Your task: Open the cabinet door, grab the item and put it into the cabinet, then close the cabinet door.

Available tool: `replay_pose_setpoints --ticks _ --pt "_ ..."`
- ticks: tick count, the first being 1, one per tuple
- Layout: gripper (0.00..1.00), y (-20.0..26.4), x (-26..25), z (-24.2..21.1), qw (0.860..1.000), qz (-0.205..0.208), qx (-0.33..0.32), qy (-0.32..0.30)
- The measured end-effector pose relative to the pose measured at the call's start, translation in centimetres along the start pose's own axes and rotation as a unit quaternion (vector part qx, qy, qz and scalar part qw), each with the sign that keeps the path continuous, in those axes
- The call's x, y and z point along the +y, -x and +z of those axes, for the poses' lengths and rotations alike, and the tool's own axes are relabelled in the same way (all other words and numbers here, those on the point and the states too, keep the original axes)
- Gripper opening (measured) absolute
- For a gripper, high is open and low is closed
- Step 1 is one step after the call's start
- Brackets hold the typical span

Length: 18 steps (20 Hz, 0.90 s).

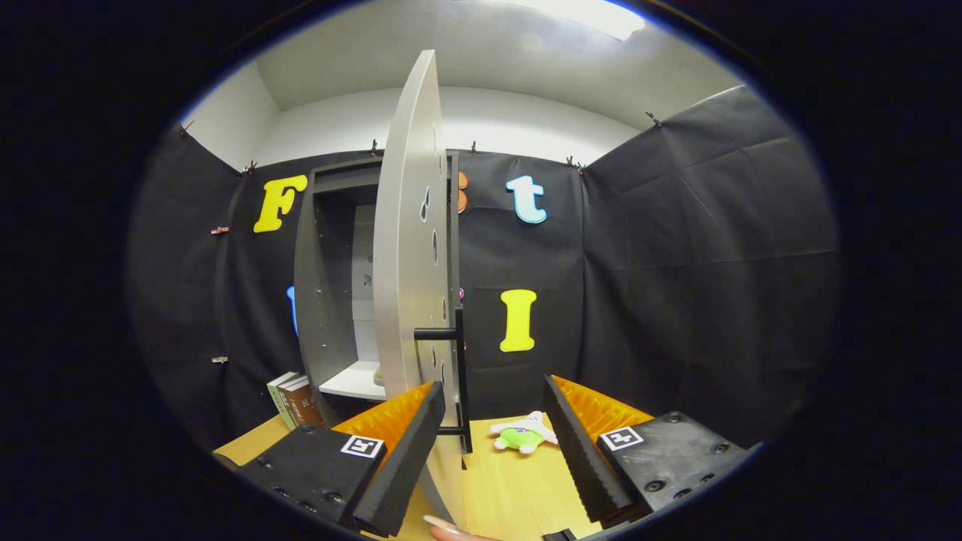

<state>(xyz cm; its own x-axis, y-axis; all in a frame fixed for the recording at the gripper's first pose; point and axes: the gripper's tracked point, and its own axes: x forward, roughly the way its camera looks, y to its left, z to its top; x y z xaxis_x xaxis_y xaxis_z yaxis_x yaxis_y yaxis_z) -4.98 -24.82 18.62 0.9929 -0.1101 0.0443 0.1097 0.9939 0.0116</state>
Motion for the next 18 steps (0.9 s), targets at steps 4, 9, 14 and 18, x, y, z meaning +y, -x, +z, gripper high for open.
replay_pose_setpoints --ticks 4,9,14,18 --pt "0.89 -0.5 5.4 -0.8 1.0 0.015 0.007 0.01" --pt "0.89 -1.7 11.7 -2.0 0.999 0.031 0.023 -0.008" --pt "0.91 -2.1 17.9 -2.9 0.997 0.063 0.035 -0.013" --pt "0.94 -2.0 20.2 -3.0 0.997 0.066 0.028 0.0"
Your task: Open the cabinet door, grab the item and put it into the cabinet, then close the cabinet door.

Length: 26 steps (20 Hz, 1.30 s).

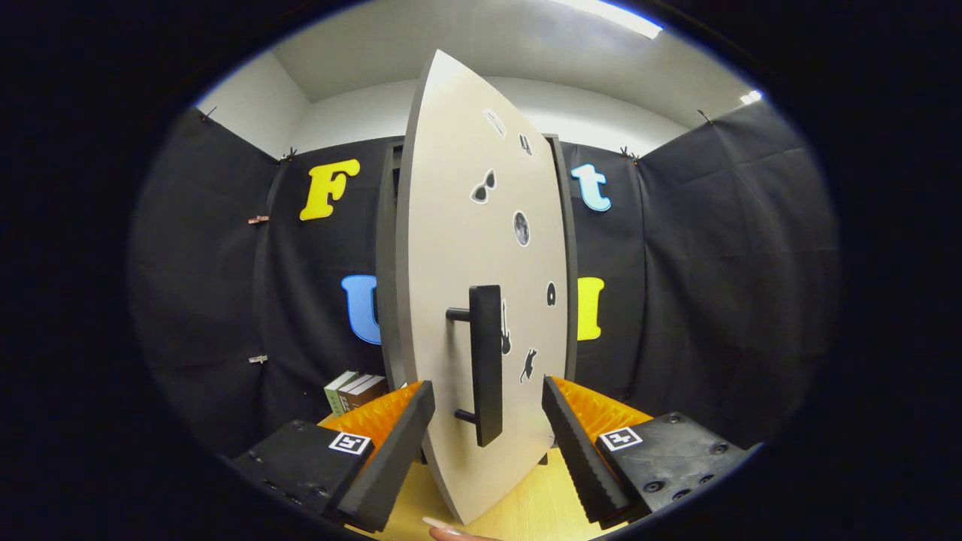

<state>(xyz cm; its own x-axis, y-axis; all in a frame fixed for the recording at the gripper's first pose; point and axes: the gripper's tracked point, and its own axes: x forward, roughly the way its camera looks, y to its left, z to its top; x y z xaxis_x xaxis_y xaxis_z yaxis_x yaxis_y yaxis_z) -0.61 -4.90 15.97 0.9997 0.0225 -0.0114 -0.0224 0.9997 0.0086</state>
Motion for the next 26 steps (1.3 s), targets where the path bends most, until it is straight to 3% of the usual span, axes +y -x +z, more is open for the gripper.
replay_pose_setpoints --ticks 15,26 --pt "0.98 0.0 -0.7 -0.7 0.999 -0.009 0.032 0.025" --pt "0.98 1.5 -0.7 1.0 0.999 -0.002 0.011 0.03"
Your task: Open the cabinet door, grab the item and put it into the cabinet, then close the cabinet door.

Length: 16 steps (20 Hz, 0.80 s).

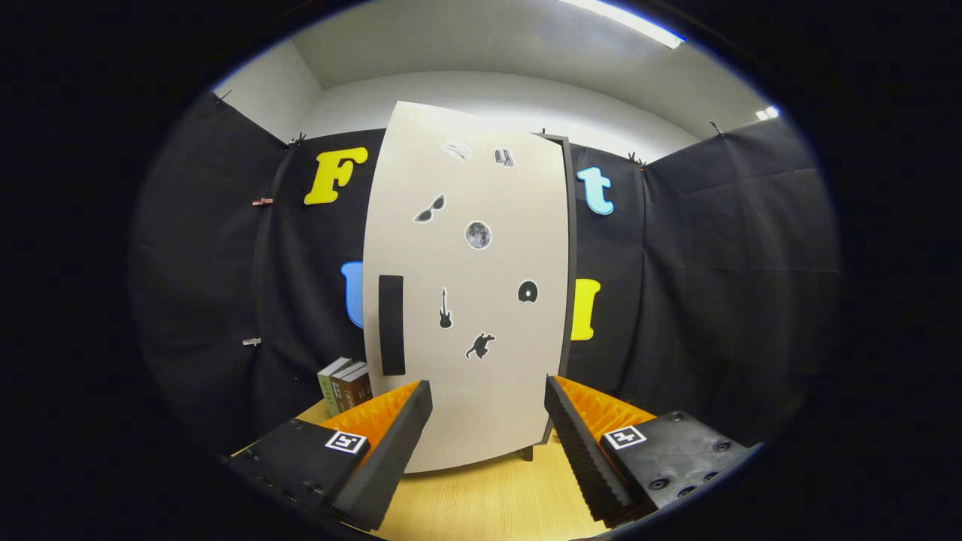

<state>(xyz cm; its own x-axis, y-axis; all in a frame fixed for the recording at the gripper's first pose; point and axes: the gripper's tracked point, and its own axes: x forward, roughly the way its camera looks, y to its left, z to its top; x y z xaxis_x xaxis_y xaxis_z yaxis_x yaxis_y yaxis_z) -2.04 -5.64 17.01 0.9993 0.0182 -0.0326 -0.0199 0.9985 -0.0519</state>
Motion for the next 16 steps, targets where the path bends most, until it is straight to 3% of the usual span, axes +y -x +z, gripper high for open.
replay_pose_setpoints --ticks 16 --pt "0.96 0.9 0.5 1.6 0.999 0.016 -0.027 -0.015"
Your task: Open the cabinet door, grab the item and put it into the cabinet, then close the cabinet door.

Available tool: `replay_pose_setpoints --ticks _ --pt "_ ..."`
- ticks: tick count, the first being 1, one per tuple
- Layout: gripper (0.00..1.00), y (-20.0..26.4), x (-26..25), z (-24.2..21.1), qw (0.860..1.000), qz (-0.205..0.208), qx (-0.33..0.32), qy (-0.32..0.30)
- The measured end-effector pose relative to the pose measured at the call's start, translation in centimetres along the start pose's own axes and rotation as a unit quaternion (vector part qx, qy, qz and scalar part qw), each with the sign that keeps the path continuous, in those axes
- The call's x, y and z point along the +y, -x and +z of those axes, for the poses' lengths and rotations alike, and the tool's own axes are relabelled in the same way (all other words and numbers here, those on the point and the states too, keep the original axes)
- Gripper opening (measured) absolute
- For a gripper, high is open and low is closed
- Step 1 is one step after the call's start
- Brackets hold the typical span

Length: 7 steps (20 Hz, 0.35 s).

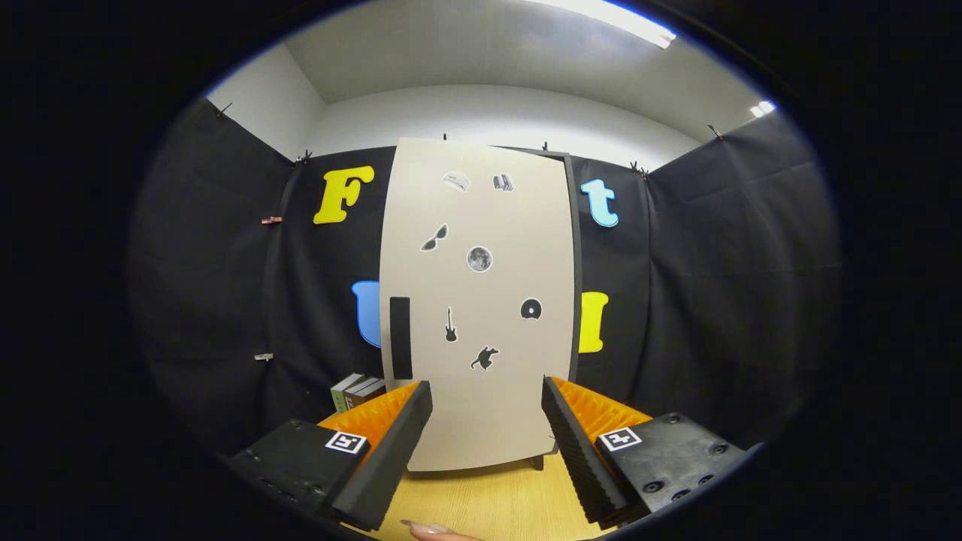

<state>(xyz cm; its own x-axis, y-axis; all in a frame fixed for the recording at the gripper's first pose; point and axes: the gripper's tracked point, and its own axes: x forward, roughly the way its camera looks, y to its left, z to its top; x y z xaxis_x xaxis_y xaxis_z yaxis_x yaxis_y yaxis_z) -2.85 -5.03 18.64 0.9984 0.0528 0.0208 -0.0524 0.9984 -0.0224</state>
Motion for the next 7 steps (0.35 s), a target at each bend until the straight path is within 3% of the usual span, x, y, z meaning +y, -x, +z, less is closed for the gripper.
replay_pose_setpoints --ticks 7 --pt "0.98 0.2 -0.15 0.24 1.0 -0.01 -0.001 0.004"
